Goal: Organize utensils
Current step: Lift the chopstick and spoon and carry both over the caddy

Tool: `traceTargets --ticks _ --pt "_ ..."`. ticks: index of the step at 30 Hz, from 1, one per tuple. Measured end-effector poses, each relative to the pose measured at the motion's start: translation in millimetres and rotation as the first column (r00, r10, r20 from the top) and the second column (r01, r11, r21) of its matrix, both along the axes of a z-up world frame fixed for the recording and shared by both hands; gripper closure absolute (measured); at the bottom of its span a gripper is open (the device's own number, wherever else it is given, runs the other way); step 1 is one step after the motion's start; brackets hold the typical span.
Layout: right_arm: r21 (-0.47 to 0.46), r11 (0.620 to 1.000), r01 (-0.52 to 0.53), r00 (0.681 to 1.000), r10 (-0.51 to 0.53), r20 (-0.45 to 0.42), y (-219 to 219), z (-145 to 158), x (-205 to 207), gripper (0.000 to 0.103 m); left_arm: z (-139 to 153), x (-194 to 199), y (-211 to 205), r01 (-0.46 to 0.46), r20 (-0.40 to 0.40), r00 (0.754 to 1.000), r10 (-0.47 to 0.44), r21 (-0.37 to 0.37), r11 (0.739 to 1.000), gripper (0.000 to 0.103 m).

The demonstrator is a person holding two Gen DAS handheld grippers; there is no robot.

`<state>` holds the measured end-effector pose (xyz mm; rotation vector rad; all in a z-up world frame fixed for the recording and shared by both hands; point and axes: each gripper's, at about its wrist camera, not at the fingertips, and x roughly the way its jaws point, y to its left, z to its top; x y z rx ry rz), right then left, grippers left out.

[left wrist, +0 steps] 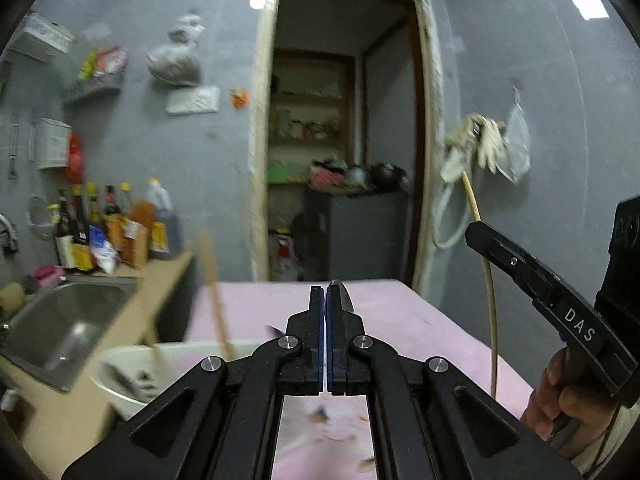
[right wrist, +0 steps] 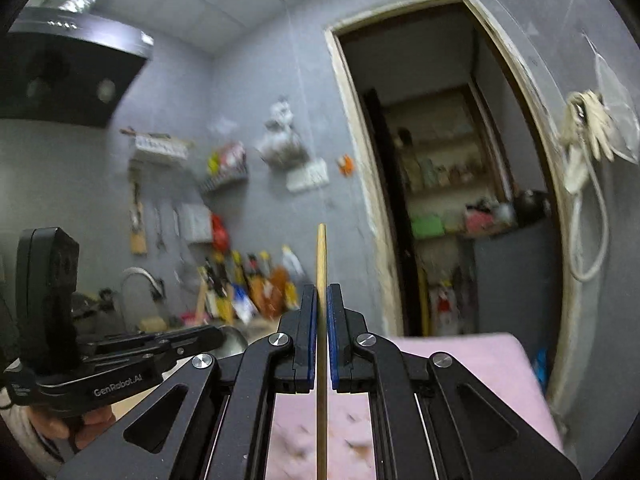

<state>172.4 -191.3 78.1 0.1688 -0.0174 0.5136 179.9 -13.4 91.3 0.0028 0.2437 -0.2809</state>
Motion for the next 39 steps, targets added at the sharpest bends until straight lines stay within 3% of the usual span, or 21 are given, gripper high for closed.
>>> traceTargets --ticks 9,15,21,25,32,39 --pt "0.145 0.979 -0.142 0.985 0.125 0.116 53 33 22 0.100 38 -16 90 -0.211 0.079 0.973 0.218 -0.088 0.973 0.103" --pt "0.220 0.961 -0.170 0.979 0.140 0.148 87 35 43 0.100 41 -19 134 -0.394 0.112 0.909 0.402 -0.081 0.915 0.103" --pt "0.184 0.977 -0.107 0.984 0.077 0.164 112 23 51 0.100 21 -8 155 -0.529 0.122 0.836 0.534 -0.073 0.845 0.103" --pt "0.149 0.986 -0.069 0.985 0.043 0.166 124 17 58 0.100 7 5 156 -0.571 0.126 0.810 0.573 -0.053 0.819 0.103" --pt "0.075 0.997 -0.031 0.985 0.018 0.169 136 3 64 0.100 -19 18 148 -0.577 0.118 0.812 0.572 0.014 0.816 0.103" --pt "0.013 0.999 -0.030 0.989 0.027 0.142 141 -9 65 0.100 -35 25 146 -0.529 0.057 0.848 0.527 0.027 0.848 0.103"
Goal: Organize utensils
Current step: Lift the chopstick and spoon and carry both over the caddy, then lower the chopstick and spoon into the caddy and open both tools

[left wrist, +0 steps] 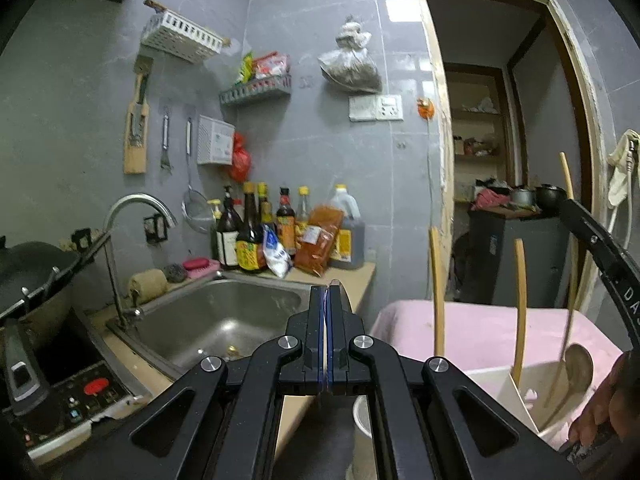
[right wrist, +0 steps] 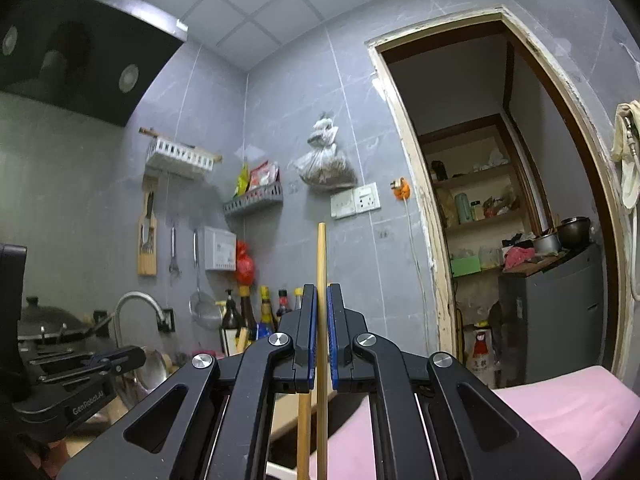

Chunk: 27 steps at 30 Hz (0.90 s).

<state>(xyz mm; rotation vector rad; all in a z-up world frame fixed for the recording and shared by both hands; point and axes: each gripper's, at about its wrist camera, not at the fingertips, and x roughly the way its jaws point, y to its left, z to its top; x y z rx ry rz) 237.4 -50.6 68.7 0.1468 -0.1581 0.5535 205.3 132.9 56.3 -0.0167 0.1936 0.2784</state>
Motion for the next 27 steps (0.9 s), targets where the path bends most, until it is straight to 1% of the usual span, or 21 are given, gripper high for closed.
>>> traceTargets --ticks 3,6,9,12,14,15,16,17,18,20,22,24,25,26,27 --pt "-0.028 1.000 -0.006 1.000 0.006 -0.015 0 -3 0 0.099 -2 2 4 0.067 -0.036 0.997 -0.069 -0.063 0.996 0.103" --pt "-0.048 0.999 -0.016 0.999 0.014 -0.040 -1 -6 0 0.099 -3 4 9 0.123 -0.057 0.990 -0.132 -0.136 0.983 0.103" --pt "-0.068 0.997 -0.028 0.997 0.023 -0.068 -2 -9 0 0.099 0 4 14 0.194 -0.062 0.976 -0.211 -0.207 0.959 0.101" --pt "-0.085 0.996 -0.035 0.996 0.028 -0.082 -4 -10 -1 0.098 6 1 15 0.239 -0.056 0.964 -0.261 -0.251 0.938 0.100" --pt "-0.093 0.995 -0.038 0.996 0.030 -0.089 -5 -10 -3 0.094 10 -1 16 0.265 -0.051 0.956 -0.290 -0.279 0.923 0.098" --pt "-0.097 0.994 -0.040 0.996 0.031 -0.089 -6 -8 -5 0.093 13 -2 16 0.273 -0.046 0.953 -0.298 -0.286 0.919 0.098" --pt "-0.099 0.994 -0.041 0.996 0.032 -0.089 -7 -7 -6 0.086 15 -3 14 0.278 -0.042 0.953 -0.301 -0.286 0.917 0.095" --pt "-0.100 0.994 -0.039 0.996 0.030 -0.088 -8 -5 -8 0.078 17 -5 13 0.283 -0.038 0.952 -0.305 -0.282 0.917 0.089" --pt "-0.098 0.994 -0.039 0.996 0.030 -0.086 -10 -3 -10 0.078 20 -7 11 0.288 -0.032 0.951 -0.308 -0.275 0.917 0.080" --pt "-0.097 0.995 -0.031 0.996 0.023 -0.082 -15 2 -14 0.077 24 -12 6 0.297 -0.012 0.950 -0.311 -0.266 0.917 0.068" --pt "-0.102 0.995 -0.015 0.997 0.007 -0.082 -21 7 -18 0.077 30 -17 0 0.310 0.013 0.948 -0.317 -0.252 0.917 0.066" --pt "-0.107 0.994 0.002 0.996 -0.011 -0.083 -30 13 -24 0.068 35 -21 -9 0.322 0.022 0.945 -0.326 -0.232 0.918 0.065" --pt "-0.107 0.994 0.008 0.996 -0.017 -0.082 -34 14 -26 0.059 37 -22 -13 0.328 0.028 0.943 -0.330 -0.222 0.918 0.063" --pt "-0.105 0.994 0.012 0.997 -0.021 -0.080 -39 16 -29 0.052 39 -24 -17 0.334 0.034 0.942 -0.335 -0.213 0.918 0.058" --pt "-0.106 0.994 0.025 0.997 -0.033 -0.076 -47 19 -33 0.051 41 -28 -23 0.344 0.045 0.939 -0.342 -0.202 0.917 0.051"
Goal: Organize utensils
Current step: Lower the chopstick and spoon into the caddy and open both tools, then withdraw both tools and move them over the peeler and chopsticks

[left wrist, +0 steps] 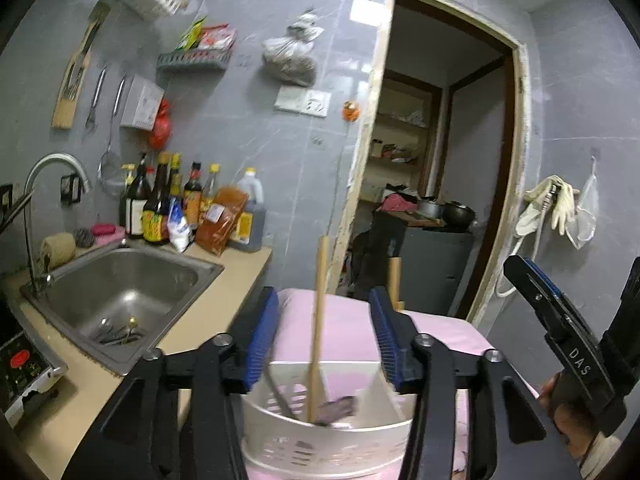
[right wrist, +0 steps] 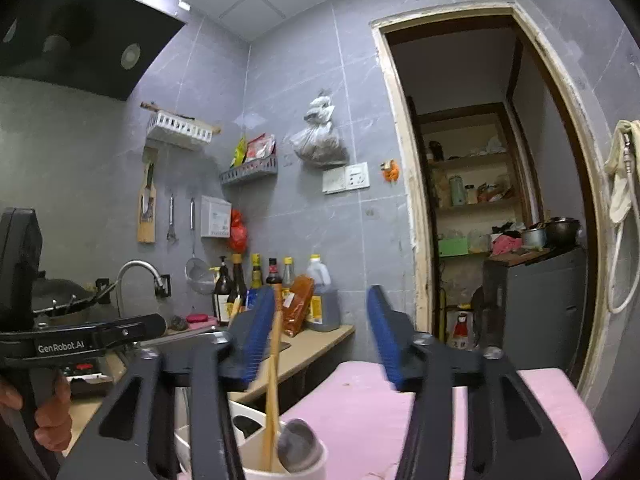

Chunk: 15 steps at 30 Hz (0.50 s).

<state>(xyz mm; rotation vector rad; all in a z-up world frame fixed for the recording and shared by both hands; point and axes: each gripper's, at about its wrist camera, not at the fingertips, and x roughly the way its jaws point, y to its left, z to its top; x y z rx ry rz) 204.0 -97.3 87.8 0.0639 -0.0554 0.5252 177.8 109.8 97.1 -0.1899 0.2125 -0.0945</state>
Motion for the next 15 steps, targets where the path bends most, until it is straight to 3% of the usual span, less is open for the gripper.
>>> traceTargets --ticks 1,4,9,11,15 --pt "-0.004 1.000 0.014 1.000 -0.014 0.004 -6 2 -3 0.048 1 -1 -5 0.007 0.011 1.000 -0.007 0.003 1.000 0.048" --pt "-0.017 0.999 0.045 0.999 -0.045 0.009 -24 7 -12 0.025 3 -6 -21 0.030 0.035 0.999 -0.031 0.021 0.999 0.040" --pt "-0.050 0.993 0.111 0.994 -0.110 0.008 -59 11 -27 0.014 1 -10 -52 0.085 0.062 0.994 -0.088 0.049 0.995 0.022" --pt "-0.063 0.989 0.136 0.991 -0.136 0.002 -75 11 -32 0.001 -2 -12 -65 0.115 0.065 0.991 -0.119 0.058 0.992 0.020" --pt "-0.072 0.984 0.160 0.986 -0.162 -0.031 -109 6 -40 0.000 -9 -8 -89 0.181 0.041 0.982 -0.185 0.086 0.980 0.018"
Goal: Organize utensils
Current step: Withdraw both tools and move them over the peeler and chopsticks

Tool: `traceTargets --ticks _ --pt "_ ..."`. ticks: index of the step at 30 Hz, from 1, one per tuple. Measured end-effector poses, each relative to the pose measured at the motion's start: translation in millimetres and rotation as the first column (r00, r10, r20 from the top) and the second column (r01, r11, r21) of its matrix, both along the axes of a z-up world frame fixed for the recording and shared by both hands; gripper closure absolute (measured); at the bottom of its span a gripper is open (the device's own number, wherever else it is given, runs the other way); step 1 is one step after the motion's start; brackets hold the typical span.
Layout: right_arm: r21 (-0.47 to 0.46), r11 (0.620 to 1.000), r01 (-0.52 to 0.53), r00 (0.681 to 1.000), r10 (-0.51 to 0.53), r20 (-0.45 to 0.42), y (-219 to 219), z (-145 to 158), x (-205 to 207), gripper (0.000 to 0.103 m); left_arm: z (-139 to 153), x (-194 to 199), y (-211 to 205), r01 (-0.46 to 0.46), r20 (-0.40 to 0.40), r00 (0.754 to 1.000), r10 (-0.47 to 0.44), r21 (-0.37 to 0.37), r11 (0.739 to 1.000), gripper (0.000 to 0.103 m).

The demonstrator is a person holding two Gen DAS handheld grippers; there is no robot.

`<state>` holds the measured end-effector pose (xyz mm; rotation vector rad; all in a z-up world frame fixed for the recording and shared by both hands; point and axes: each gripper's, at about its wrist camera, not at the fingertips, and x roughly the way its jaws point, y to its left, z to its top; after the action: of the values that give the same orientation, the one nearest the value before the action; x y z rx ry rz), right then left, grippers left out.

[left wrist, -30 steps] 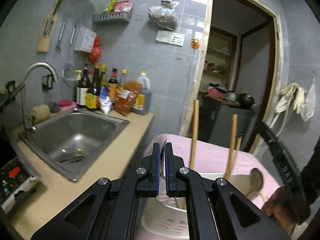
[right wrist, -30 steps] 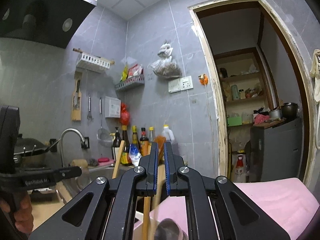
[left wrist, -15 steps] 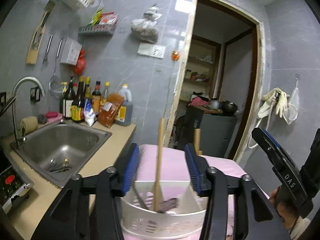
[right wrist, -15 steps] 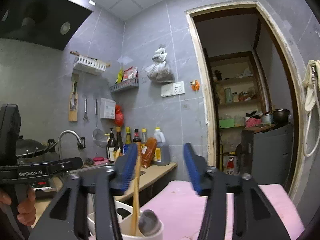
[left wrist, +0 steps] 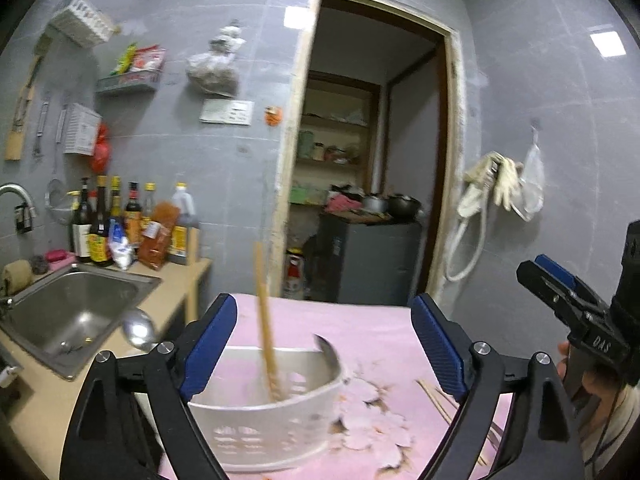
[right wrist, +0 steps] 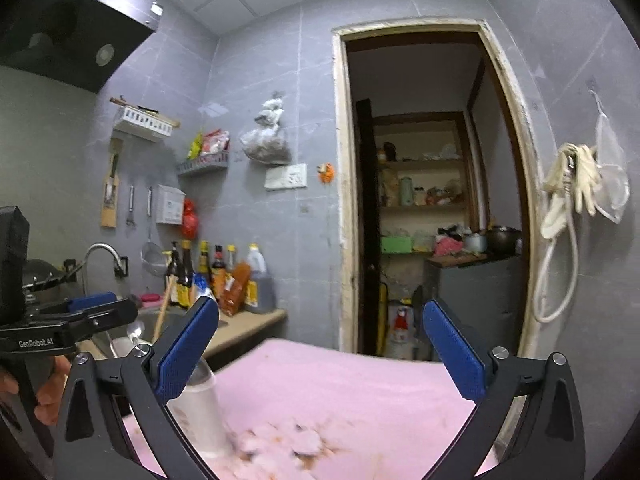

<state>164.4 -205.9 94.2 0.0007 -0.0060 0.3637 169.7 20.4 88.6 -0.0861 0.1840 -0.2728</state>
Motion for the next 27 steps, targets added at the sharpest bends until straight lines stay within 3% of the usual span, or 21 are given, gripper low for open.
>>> traceTargets --ticks 9,15,19,27 --pt "-0.040 0.994 0.102 0.984 -0.107 -0.141 -61 -24 -7 0.000 -31 12 -55 0.133 -0.124 0.985 -0.123 0.077 0.988 0.017" --pt "-0.093 0.987 0.128 0.939 -0.151 -0.310 -80 -53 0 0.002 -57 29 -88 0.206 -0.247 0.954 -0.168 0.135 0.969 0.017" --pt "-0.109 0.988 0.112 0.891 -0.149 -0.428 -85 -70 15 0.020 -75 43 -102 0.250 -0.340 0.921 -0.189 0.144 0.958 0.017" --pt "-0.120 0.993 0.006 0.759 -0.083 -0.645 -76 -110 54 0.050 -102 69 -122 0.336 -0.493 0.839 -0.231 0.134 0.932 0.020"
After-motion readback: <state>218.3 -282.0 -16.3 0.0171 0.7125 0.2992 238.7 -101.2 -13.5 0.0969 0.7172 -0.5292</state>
